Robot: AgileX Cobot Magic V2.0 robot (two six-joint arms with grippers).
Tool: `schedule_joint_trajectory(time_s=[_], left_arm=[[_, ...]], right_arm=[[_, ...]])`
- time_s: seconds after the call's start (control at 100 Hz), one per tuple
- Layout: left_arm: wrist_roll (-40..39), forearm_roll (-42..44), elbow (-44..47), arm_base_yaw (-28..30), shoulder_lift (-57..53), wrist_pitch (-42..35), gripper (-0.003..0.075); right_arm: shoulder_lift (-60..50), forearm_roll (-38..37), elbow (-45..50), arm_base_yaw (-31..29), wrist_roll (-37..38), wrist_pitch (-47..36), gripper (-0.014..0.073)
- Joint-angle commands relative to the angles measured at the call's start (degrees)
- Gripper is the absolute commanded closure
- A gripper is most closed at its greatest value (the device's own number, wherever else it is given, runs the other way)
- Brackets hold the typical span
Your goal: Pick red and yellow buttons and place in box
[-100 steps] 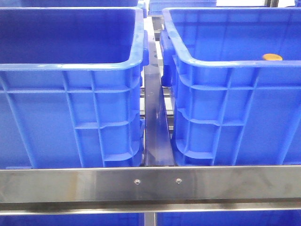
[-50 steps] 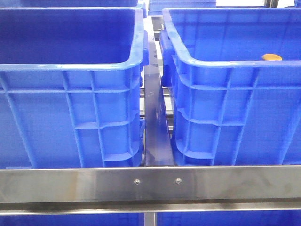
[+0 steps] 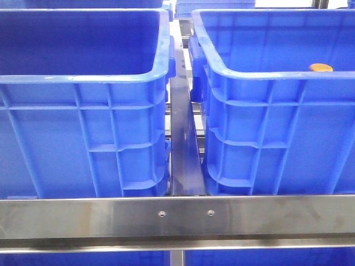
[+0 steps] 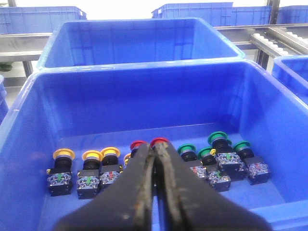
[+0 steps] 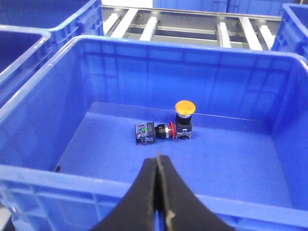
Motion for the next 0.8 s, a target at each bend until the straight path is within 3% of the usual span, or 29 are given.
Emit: schedule_joint_trajectory(time_s=[0.0,0.17,0.5,0.79], left_arm=[[-0.5,-0.8,-1.4,0.0,0.5,-4.3,0.0739],[-0.5,-0.8,-1.4,0.0,0.5,-4.3,0.0739],[-0.5,-0.8,-1.4,0.0,0.5,-4.3,0.0739],[-0.5,-0.8,-1.3,0.0,0.5,-4.3,0.0739]], right_arm=[[-1.7,-10.4,-0.8,3.5,10.2,-5.4,0.0661],[-5.5,-24.5,3.2,7.0,24.5,-10.8,0.0661],[-13.4,-27.5,14.8,7.0,26.3,-19.7,0.0661],[-14.4,-35.1,23.2,7.1,38.0,-29.1,0.0661]])
